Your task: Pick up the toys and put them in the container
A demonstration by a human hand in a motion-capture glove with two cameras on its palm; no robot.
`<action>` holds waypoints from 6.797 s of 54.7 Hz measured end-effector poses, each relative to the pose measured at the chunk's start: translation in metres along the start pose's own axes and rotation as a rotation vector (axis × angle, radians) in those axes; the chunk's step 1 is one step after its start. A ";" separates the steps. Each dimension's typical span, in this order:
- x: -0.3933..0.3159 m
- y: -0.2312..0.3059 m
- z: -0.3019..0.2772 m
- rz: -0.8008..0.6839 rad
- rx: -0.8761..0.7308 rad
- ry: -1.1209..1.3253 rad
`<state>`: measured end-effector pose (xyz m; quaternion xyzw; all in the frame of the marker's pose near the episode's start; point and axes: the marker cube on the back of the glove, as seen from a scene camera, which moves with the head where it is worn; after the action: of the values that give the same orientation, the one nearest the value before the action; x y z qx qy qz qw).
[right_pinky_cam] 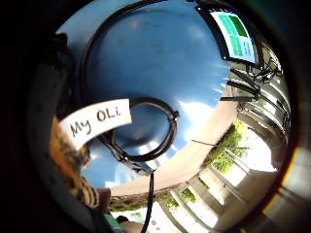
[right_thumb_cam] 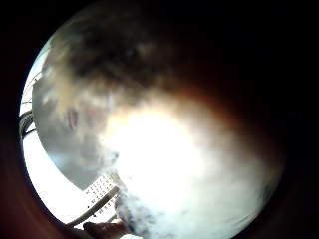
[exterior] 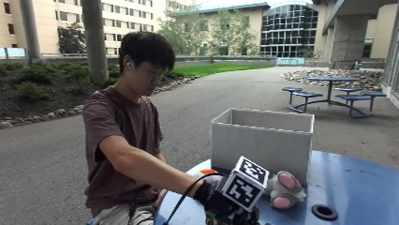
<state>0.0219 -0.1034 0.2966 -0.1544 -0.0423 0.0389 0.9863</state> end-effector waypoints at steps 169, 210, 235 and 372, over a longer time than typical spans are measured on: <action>-0.171 -0.015 -0.158 -0.288 0.228 -0.067; -0.374 0.119 -0.338 -0.507 0.457 0.116; -0.369 0.122 -0.307 -0.504 0.186 0.155; -0.490 0.144 -0.226 -0.557 0.159 0.387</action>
<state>-0.4525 -0.0790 0.0027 -0.0642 0.1082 -0.2586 0.9578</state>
